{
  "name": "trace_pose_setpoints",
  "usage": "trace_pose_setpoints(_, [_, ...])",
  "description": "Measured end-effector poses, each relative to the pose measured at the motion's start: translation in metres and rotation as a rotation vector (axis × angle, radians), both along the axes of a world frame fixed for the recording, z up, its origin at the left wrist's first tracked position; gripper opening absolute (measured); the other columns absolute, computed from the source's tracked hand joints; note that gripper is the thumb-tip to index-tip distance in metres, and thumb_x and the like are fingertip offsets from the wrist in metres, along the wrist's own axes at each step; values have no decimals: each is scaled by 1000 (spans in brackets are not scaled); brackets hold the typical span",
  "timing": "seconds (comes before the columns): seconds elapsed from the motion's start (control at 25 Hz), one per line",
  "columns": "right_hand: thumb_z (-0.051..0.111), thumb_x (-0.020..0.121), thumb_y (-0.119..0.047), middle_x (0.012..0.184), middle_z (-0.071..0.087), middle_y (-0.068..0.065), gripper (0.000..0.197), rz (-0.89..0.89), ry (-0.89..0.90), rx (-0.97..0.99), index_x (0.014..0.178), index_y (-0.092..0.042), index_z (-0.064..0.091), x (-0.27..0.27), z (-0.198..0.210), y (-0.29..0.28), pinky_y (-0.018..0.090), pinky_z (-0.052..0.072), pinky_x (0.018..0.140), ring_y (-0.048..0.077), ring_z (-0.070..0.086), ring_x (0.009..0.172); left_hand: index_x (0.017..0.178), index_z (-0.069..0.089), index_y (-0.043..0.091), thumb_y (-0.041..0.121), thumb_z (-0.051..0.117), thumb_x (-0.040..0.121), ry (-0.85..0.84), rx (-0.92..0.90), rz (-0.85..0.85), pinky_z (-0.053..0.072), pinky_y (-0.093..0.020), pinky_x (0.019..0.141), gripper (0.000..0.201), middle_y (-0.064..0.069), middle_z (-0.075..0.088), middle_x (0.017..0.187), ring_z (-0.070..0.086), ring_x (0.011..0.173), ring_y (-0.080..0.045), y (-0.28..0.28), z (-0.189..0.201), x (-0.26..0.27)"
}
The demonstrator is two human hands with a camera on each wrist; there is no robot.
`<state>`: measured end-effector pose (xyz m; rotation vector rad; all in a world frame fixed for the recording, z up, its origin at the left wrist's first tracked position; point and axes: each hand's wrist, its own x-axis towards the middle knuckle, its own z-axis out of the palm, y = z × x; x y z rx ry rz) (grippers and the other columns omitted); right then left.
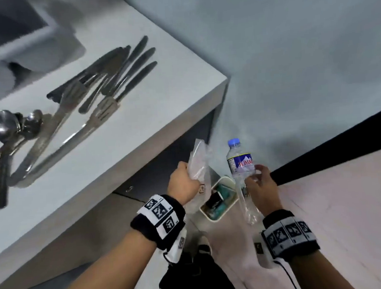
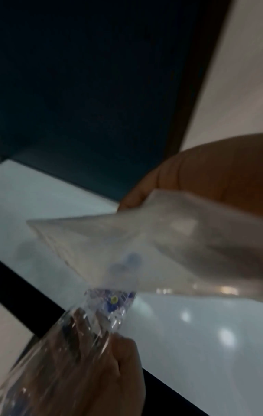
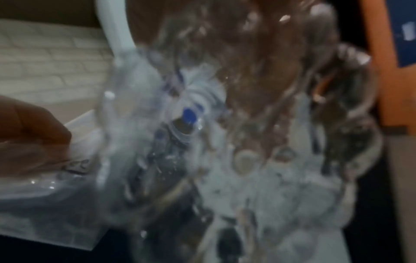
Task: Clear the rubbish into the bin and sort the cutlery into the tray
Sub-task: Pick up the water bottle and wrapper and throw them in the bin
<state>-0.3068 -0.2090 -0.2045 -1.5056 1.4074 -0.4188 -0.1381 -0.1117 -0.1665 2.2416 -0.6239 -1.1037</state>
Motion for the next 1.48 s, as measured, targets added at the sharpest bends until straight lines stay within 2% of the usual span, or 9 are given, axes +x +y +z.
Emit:
trace_pose_setpoints(0.16, [49,65,-27,90,57,12,49,-183,60,131,108,-4,49,-19,-77,7,24,35,71,29,59,86,122,50,4,6,54,84,8,141,-79,47,-35,89,38,-19,62,119,58,110,-34,-20,-83,-8])
trace_pose_setpoints(0.28, [61,79,-18,96,57,10,50,-260,103,286,124,-5,41,-21,-151,6,27,38,74,25,57,86,114,59,7,4,48,86,79,164,-159,49,-36,87,31,-18,66,113,61,105,-34,-40,-164,-14])
trace_pose_setpoints(0.48, [60,75,-38,93,67,4,42,-264,203,337,112,-41,40,-18,-297,10,45,55,77,30,64,79,118,57,7,7,41,91,73,273,-334,47,-32,93,32,-18,64,118,60,110,-33,-75,-292,-31])
trace_pose_setpoints(0.68, [60,82,-30,109,65,14,47,-318,232,384,126,-30,42,-7,-415,4,34,50,77,31,63,90,130,44,9,14,55,87,-44,396,-558,41,-33,100,45,-18,50,130,53,118,-33,-98,-427,-52])
trace_pose_setpoints(0.88, [59,85,-31,127,48,13,53,-264,314,284,133,-18,42,2,-491,-3,35,46,92,33,53,111,126,49,13,11,42,92,-304,430,-681,46,-37,92,34,-10,54,126,51,118,-29,-100,-516,-56])
trace_pose_setpoints(1.08, [44,92,-29,148,34,9,49,80,531,228,140,-20,37,13,-525,1,38,36,108,31,39,132,133,48,14,19,35,99,-164,417,-648,44,-33,97,37,-16,60,128,58,117,-29,-99,-551,-61])
trace_pose_setpoints(1.2, [51,88,-21,147,34,15,53,75,468,254,139,-11,40,15,-522,7,36,36,109,35,41,131,138,45,15,10,46,91,-61,316,-604,36,-24,104,48,-12,53,137,53,124,-26,-90,-544,-58])
trace_pose_setpoints(1.36, [55,84,-9,130,53,21,43,10,393,212,127,-7,55,11,-487,11,34,42,101,36,55,116,124,60,14,5,52,84,-99,159,-495,41,-29,106,42,-10,55,132,56,120,-26,-79,-496,-44])
trace_pose_setpoints(1.48, [50,89,-11,125,63,13,33,96,367,266,121,-11,60,14,-434,7,29,47,93,28,62,109,122,61,15,9,54,89,34,180,-391,44,-23,98,35,-5,62,126,61,109,-21,-70,-433,-31])
